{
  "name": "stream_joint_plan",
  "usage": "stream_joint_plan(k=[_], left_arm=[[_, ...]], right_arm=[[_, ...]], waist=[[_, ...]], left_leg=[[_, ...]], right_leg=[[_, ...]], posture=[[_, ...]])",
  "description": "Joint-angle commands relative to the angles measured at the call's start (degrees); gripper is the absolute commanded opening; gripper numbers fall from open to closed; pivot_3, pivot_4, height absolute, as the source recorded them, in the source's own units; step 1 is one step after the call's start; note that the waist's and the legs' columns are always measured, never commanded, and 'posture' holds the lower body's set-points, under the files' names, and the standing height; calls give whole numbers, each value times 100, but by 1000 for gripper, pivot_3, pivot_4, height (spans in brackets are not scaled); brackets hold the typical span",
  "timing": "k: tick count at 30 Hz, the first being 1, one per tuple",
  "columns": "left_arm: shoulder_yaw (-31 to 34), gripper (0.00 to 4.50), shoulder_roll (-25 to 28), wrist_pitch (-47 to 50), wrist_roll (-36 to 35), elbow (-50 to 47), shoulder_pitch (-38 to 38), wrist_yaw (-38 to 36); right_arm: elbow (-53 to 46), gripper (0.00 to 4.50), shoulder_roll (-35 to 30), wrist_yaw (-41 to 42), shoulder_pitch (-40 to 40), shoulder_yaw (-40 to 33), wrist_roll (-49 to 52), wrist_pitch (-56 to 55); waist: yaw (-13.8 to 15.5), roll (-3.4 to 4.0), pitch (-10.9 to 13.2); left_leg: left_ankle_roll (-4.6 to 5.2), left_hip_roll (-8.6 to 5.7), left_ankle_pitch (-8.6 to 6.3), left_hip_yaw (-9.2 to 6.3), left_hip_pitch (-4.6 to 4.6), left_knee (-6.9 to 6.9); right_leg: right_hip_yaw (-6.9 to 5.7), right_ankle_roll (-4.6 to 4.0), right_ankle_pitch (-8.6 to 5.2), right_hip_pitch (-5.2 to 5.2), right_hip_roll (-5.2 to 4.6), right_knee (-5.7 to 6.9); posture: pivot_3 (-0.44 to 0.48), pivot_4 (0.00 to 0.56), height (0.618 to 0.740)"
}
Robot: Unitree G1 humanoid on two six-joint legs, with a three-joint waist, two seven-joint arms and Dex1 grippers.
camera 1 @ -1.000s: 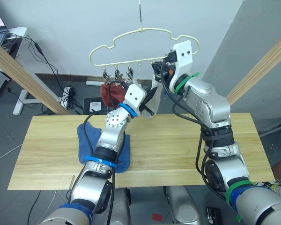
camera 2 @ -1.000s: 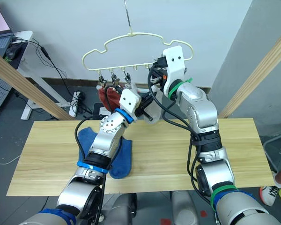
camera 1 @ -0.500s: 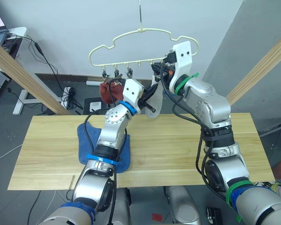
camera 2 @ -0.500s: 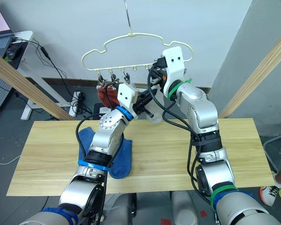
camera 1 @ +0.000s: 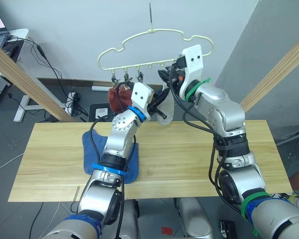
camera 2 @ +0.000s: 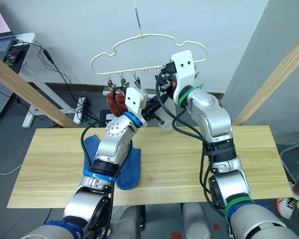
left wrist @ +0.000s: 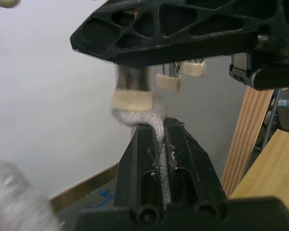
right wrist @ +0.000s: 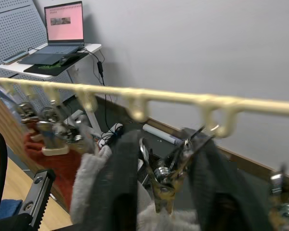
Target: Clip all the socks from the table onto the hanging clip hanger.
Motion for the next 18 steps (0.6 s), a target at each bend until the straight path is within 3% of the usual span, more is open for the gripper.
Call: stream_joint_plan(k=[1,4,13,18], left_arm=[[87,0,-20,-99,-51,-217,-112,43],[100,0,-40,-135,-37,-214,-90,61],[25,2510,61,-75,7,-371,74,-98],[11,2510,306,79,-34,-697,306,-312]], right_arm=[[-342,2900,-86,-39,36,10,-47,-117],[-512,2900,-143,-23,102,11,-21,-74],[-1530,2939,-544,143,655,53,100,341],[-2253,2939,-947,282,1055,26,156,613]], waist=[[2,0,0],[2,0,0],[11,0,0],[2,0,0]], left_leg=[[0,0,0,0,0,0],[0,0,0,0,0,0],[0,0,0,-1,0,0],[0,0,0,0,0,-1]], right_leg=[[0,0,0,0,0,0],[0,0,0,0,0,0],[0,0,0,1,0,-1],[1,1,0,0,0,-1]], posture=[[-282,327,740],[-285,328,740],[-284,326,740],[-291,328,740]])
